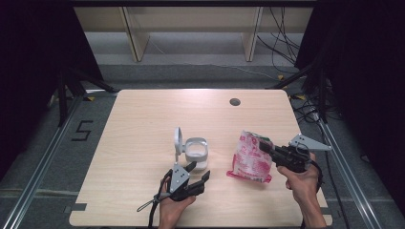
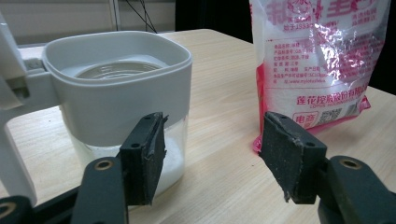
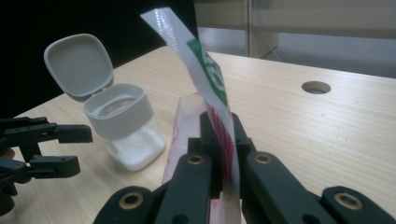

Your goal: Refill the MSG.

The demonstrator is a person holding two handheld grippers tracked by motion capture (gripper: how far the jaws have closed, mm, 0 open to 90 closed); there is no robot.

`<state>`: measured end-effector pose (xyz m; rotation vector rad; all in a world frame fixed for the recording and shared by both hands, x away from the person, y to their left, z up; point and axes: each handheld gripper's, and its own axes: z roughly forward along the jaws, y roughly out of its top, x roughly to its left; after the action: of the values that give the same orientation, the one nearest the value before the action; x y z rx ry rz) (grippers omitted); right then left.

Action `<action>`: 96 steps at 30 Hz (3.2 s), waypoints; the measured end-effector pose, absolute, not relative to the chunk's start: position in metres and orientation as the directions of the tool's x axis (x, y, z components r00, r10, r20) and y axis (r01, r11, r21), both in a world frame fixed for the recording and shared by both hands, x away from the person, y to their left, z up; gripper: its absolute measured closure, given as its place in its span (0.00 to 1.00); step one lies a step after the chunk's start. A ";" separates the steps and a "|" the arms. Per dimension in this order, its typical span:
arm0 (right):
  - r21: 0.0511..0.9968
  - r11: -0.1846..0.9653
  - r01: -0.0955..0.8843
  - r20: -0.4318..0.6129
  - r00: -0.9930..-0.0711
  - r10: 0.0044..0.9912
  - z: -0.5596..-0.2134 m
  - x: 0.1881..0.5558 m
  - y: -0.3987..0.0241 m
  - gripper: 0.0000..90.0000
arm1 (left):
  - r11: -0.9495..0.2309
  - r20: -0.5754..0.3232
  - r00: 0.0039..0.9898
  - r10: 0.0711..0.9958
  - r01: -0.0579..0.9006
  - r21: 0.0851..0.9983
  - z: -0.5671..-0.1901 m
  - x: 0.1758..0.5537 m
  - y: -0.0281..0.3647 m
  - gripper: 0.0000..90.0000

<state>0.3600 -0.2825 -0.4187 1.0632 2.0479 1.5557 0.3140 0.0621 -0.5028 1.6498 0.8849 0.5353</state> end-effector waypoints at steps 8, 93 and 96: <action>0.915 0.107 0.388 0.171 -0.617 0.768 -0.427 0.363 -0.291 1.00 | -0.088 -0.102 0.610 0.786 0.273 0.958 -0.503 0.315 0.065 0.42; 0.873 0.032 0.486 0.122 -0.283 0.951 -0.452 0.347 -0.310 0.49 | -0.110 -0.098 0.614 0.784 0.293 0.950 -0.501 0.316 0.082 0.39; 0.870 0.046 0.491 0.124 -0.308 0.943 -0.450 0.342 -0.300 0.48 | -0.116 -0.095 0.611 0.786 0.297 0.948 -0.499 0.316 0.084 0.39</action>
<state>0.3416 -0.3001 -0.4504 1.4387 1.8379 1.2028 0.3162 0.0842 -0.4994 1.6898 0.9013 0.5313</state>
